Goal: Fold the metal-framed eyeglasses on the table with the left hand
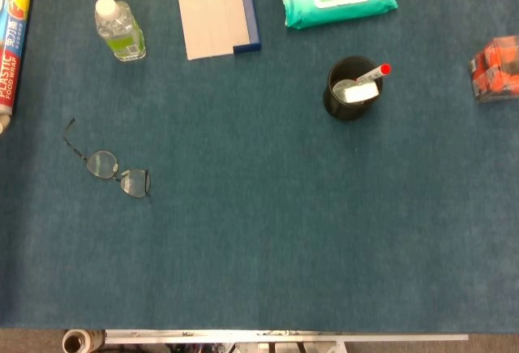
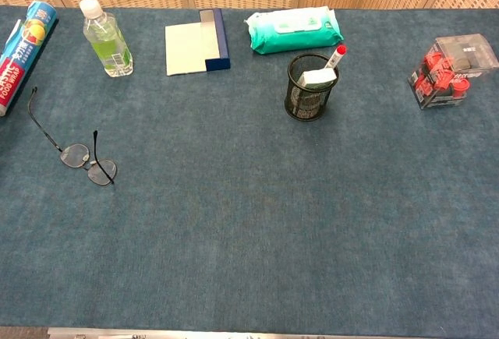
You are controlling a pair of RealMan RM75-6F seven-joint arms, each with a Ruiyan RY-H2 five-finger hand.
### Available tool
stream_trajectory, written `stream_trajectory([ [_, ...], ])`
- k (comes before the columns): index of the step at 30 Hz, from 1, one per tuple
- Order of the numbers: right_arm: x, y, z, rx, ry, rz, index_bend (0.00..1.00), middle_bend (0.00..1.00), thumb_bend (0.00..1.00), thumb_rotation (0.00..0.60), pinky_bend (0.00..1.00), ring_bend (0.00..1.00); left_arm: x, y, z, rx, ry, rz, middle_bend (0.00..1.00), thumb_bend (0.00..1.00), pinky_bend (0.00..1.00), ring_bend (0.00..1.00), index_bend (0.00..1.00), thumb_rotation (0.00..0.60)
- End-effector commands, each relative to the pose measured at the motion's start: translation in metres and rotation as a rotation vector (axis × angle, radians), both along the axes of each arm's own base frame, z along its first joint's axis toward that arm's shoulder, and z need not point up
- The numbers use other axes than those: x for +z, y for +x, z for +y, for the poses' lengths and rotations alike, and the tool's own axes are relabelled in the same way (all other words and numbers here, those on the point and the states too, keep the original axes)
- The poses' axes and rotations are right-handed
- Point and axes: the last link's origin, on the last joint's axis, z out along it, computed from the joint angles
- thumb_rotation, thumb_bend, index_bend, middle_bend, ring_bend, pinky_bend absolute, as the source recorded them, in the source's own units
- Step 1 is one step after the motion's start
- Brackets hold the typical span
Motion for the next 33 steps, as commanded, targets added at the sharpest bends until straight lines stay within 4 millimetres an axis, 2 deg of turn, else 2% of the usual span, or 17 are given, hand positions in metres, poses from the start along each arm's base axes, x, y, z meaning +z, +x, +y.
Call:
stream_trajectory([
  [1, 0.000, 0.000, 0.000, -0.001, 0.000, 0.001, 0.59, 0.53, 0.54, 0.600, 0.36, 0.36, -0.005, 0.000, 0.005, -0.005, -0.007, -0.015, 0.00, 0.12, 0.14, 0.00, 0.15, 0.600],
  [14, 0.001, 0.000, 0.000, 0.000, -0.003, 0.000, 0.59, 0.53, 0.54, 0.600, 0.36, 0.36, -0.022, 0.006, 0.011, 0.014, -0.051, -0.140, 0.00, 0.10, 0.14, 0.00, 0.16, 0.600],
  [33, 0.004, 0.001, 0.001, 0.007, -0.011, -0.005, 0.59, 0.53, 0.54, 0.600, 0.36, 0.36, -0.038, 0.032, 0.005, -0.010, -0.112, -0.258, 0.00, 0.10, 0.14, 0.00, 0.17, 0.600],
])
